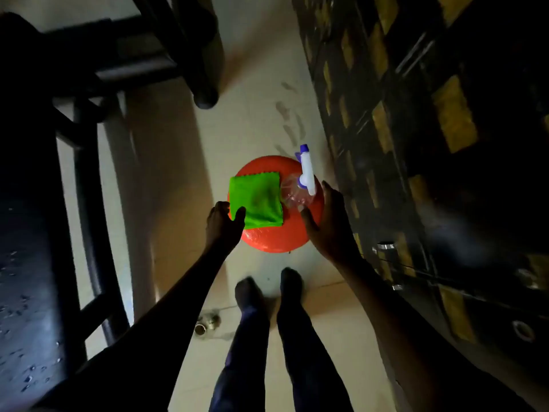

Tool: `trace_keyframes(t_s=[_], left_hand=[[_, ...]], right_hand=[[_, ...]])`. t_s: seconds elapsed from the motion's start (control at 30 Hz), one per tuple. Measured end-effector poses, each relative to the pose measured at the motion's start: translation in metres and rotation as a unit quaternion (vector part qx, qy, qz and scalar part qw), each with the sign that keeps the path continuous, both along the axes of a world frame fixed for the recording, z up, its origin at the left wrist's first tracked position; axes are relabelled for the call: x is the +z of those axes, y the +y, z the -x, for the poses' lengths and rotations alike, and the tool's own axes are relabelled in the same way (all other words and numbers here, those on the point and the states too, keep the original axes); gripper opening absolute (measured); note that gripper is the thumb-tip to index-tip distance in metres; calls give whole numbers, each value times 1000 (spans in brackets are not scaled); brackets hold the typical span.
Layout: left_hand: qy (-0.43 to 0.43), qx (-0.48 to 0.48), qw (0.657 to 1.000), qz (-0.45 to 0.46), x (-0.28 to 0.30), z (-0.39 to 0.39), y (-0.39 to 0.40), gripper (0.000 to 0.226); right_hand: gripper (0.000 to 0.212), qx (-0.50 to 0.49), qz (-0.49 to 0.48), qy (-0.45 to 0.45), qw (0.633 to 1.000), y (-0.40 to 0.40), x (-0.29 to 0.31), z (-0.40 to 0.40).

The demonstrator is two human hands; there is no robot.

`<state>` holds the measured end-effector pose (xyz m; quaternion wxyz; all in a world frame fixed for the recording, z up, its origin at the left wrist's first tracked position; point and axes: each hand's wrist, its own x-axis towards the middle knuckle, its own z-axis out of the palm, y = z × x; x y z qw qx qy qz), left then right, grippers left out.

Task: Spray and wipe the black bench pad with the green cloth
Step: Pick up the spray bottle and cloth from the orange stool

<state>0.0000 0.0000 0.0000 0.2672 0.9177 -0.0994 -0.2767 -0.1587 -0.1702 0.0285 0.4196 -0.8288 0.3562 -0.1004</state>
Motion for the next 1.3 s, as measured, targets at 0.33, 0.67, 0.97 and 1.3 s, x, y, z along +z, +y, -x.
trace_keyframes(t_s=[0.33, 0.67, 0.97, 1.3], left_hand=[[67, 105, 992, -28, -68, -33, -40, 82], [163, 228, 959, 49, -75, -38, -38, 16], [269, 257, 900, 227, -29, -42, 11, 33], [175, 365, 857, 319, 45, -96, 140, 40]], right_hand=[[86, 19, -12, -62, 998, -38, -32, -49], [55, 3, -22, -110, 994, -35, -36, -65], [61, 35, -26, -60, 997, -19, -12, -96], [60, 134, -65, -48, 988, 77, 71, -184]])
